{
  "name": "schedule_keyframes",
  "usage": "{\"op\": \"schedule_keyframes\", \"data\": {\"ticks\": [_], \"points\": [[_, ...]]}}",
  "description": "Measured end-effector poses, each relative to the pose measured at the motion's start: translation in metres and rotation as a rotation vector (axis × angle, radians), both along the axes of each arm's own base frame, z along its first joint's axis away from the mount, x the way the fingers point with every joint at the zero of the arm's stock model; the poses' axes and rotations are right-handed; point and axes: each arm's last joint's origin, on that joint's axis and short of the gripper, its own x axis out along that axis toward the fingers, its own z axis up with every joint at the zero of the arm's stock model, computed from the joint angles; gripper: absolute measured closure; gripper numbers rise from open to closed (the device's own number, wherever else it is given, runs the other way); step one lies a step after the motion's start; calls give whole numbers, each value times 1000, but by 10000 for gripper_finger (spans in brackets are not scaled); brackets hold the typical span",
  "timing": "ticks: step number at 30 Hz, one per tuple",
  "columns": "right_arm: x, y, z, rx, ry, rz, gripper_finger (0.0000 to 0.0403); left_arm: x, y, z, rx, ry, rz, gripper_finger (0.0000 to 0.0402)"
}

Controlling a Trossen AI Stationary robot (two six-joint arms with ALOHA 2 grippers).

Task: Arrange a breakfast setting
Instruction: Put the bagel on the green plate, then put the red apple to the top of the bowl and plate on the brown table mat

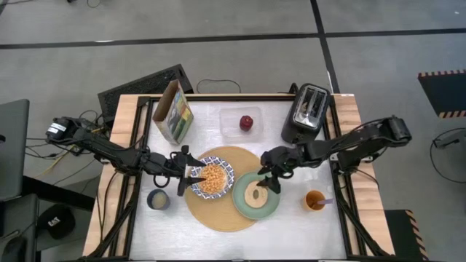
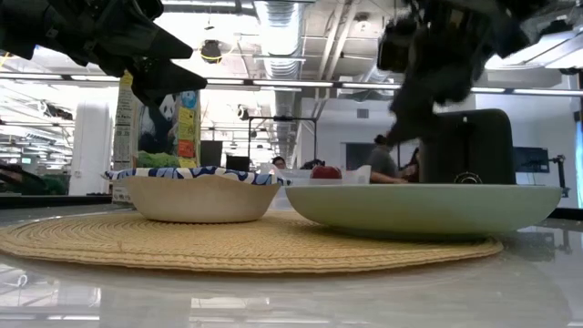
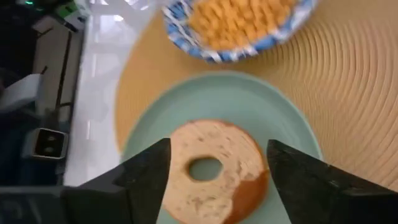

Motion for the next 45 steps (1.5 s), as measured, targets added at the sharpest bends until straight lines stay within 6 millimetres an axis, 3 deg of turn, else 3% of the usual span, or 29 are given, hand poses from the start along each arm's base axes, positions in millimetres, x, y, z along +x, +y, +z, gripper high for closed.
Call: {"op": "schedule_keyframes", "data": {"ticks": [10,22,31,40,45], "points": [[7,-14,51,-108,-139,12,98,0,0,0,5,-1,0,143],[21,-43,89,-256,-335,-10,98,0,0,0,8,5,1,143],[22,-67,95,-337,-395,-60,95,0,0,-1,14,6,0,143],[15,-110,96,-397,-375,-237,14,0,0,-1,14,6,1,143],[11,-124,94,-403,-346,-291,19,0,0,-1,14,6,1,143]]}}
